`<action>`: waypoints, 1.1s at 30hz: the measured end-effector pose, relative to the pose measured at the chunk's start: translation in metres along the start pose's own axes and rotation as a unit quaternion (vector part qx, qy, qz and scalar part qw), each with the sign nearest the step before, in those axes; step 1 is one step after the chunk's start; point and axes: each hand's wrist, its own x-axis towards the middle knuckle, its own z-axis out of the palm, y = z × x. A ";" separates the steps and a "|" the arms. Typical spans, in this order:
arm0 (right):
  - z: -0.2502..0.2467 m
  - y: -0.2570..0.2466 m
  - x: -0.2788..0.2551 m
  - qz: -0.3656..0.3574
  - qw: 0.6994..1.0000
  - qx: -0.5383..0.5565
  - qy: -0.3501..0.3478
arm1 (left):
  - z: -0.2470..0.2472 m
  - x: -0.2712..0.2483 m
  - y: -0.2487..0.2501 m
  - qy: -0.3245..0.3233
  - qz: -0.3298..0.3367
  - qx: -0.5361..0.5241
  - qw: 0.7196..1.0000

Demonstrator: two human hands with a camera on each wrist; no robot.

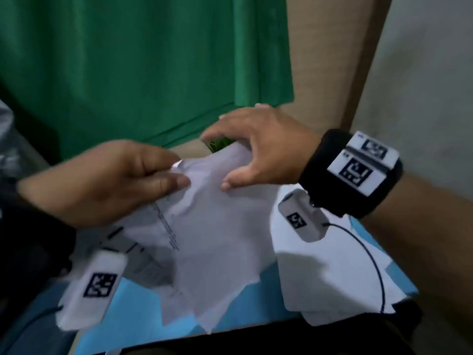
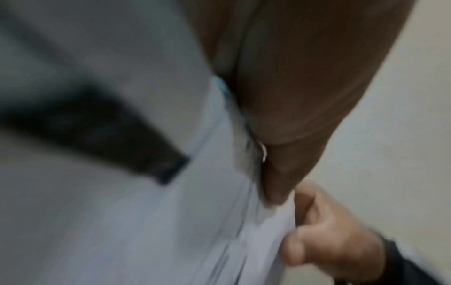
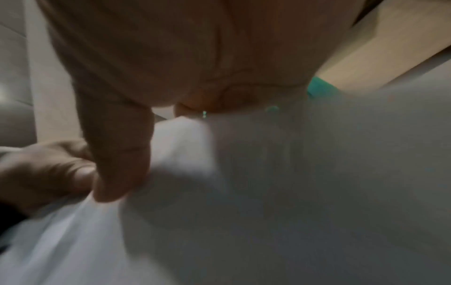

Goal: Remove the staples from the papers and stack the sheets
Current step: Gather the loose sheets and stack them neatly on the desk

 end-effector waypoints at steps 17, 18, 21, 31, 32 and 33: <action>0.166 0.100 -0.034 0.349 0.824 0.421 -0.150 | 0.159 -0.026 -0.126 -0.041 -0.365 -0.480 0.797; 0.176 0.100 -0.036 0.368 0.805 0.438 -0.160 | 0.170 -0.027 -0.128 -0.027 -0.379 -0.447 0.810; 0.198 0.118 -0.029 0.379 0.864 0.266 -0.198 | 0.192 -0.021 -0.141 -0.017 -0.400 -0.359 0.843; 0.246 0.205 0.069 0.361 0.917 -0.062 -0.161 | 0.207 -0.005 -0.187 -0.034 -0.399 -0.433 0.807; 0.257 0.208 0.077 0.358 0.915 -0.072 -0.173 | 0.207 -0.006 -0.190 -0.031 -0.402 -0.447 0.799; 0.264 0.209 0.084 0.362 0.910 -0.089 -0.181 | 0.207 -0.007 -0.194 -0.027 -0.406 -0.460 0.789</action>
